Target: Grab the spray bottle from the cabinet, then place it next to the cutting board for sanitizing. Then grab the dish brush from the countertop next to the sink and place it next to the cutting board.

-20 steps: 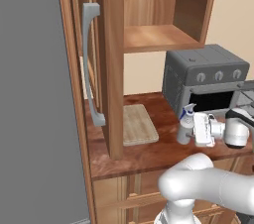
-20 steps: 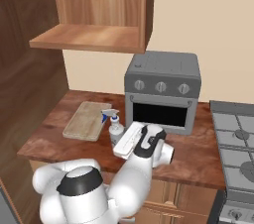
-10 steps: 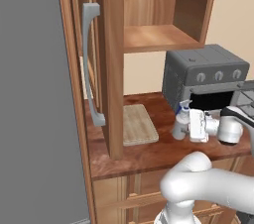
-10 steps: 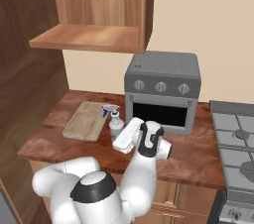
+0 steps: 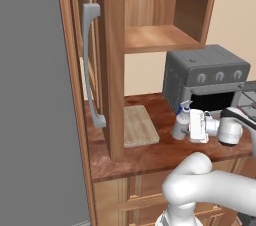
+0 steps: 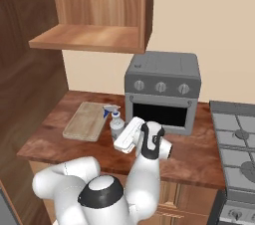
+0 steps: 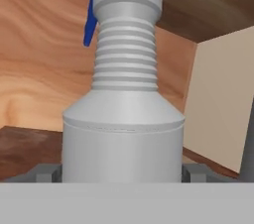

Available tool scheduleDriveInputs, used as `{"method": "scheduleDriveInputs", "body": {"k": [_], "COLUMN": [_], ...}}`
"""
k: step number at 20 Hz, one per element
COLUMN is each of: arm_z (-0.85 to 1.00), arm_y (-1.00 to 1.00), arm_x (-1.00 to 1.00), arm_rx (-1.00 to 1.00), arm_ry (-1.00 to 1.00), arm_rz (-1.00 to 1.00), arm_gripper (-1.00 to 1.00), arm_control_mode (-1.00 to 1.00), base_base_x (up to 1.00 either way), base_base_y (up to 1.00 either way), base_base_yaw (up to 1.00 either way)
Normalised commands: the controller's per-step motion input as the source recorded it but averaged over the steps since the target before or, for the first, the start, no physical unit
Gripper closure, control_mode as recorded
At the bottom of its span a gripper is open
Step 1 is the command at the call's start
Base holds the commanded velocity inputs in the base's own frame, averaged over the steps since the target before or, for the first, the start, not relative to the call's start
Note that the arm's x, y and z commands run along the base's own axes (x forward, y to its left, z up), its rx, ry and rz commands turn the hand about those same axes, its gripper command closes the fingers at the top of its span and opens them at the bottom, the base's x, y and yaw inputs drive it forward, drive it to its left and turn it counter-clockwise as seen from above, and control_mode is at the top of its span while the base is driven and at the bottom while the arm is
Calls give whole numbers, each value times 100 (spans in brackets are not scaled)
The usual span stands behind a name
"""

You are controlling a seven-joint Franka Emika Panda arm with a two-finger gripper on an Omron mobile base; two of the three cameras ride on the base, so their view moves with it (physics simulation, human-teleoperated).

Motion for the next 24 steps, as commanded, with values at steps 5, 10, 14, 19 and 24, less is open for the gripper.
{"method": "scheduleDriveInputs", "body": {"k": [5, 10, 14, 19, 24], "arm_z": [-62, -54, -6, 0, 0], "arm_y": [0, 4, 0, -12, -20], "arm_x": [13, 18, 0, 0, 0], "arm_rx": [0, 0, 0, 0, 1], "arm_ry": [0, 0, 0, 0, 0], "arm_rz": [1, 0, 0, 0, 0], "arm_gripper": [100, -100, -100, -100, -100], "arm_control_mode": [-100, -100, -100, -100, -100], "base_base_x": [0, 0, 0, 0, 0], "base_base_y": [0, 0, 0, 0, 0], "base_base_yaw": [0, 0, 0, 0, 0]}}
